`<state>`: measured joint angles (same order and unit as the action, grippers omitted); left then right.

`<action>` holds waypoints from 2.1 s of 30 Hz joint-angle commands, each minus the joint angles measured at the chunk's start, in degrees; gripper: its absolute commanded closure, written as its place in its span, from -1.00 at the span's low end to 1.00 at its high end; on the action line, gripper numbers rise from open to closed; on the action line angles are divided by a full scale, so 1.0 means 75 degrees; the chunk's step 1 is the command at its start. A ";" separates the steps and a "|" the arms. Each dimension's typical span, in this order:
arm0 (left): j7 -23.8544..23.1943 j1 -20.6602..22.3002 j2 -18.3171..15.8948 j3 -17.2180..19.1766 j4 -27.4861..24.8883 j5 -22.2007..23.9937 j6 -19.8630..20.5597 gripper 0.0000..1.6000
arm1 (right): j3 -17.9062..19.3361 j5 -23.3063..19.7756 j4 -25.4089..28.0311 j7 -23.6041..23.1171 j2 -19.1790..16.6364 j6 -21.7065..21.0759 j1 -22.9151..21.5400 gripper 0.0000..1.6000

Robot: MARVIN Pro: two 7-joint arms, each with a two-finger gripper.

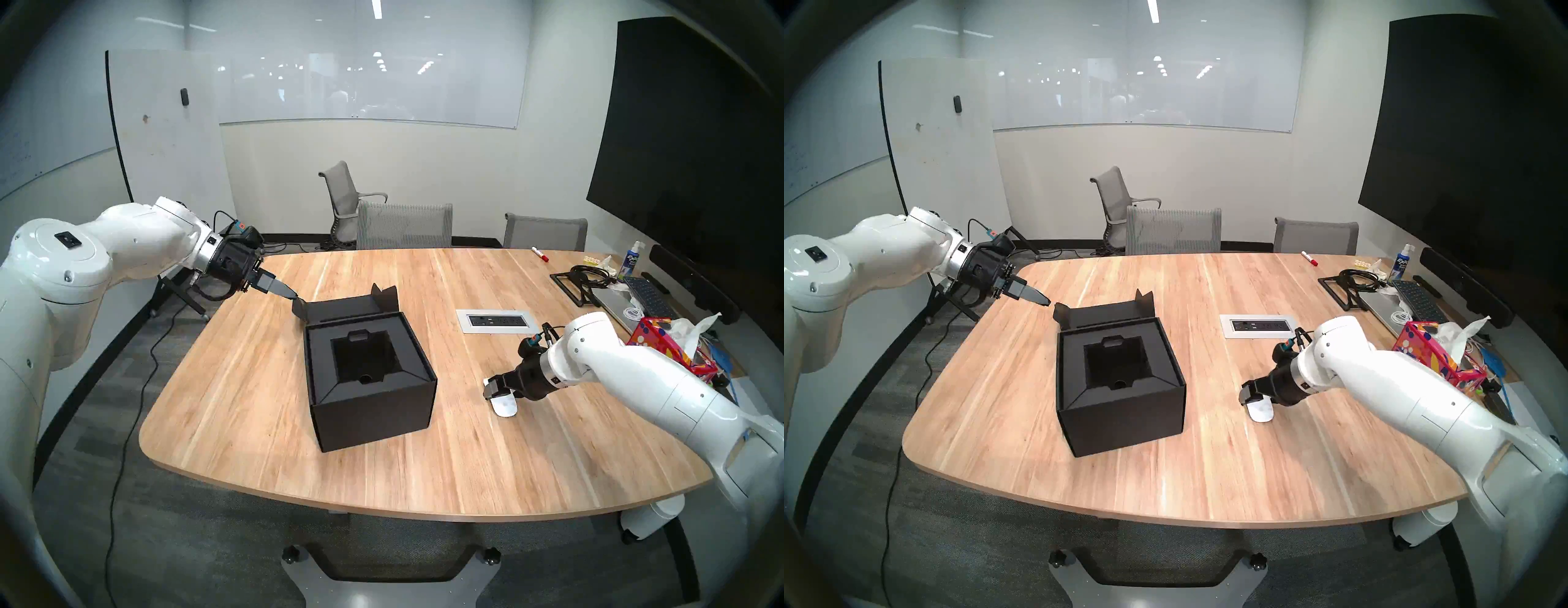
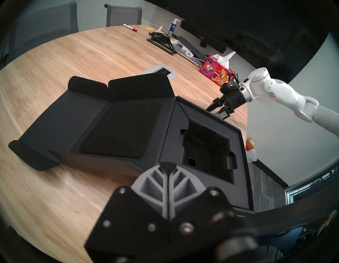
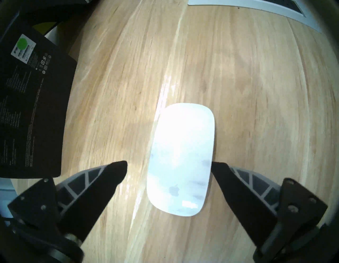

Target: Open the box and place the mouse inside

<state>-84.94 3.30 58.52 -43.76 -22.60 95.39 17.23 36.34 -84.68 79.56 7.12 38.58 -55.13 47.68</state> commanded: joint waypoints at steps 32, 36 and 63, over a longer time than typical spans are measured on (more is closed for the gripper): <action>-0.0008 0.0151 0.0005 0.0074 0.0012 0.0003 0.0024 1.00 | -0.3527 -0.2168 -0.0931 0.0140 0.0170 0.0017 -0.2761 0.01; -0.0008 0.0151 0.0004 0.0077 0.0011 -0.0001 0.0025 1.00 | -0.3898 -0.2332 -0.0989 0.0091 0.0194 0.0017 -0.3008 0.06; -0.0008 0.0147 0.0000 0.0106 0.0010 -0.0027 0.0032 1.00 | -0.6192 -0.2169 -0.0414 -0.0401 0.0169 0.0017 -0.4758 0.51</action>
<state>-84.94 3.28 58.49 -43.38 -22.59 95.09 17.34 -6.80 -103.33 74.74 5.69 40.02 -55.03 16.56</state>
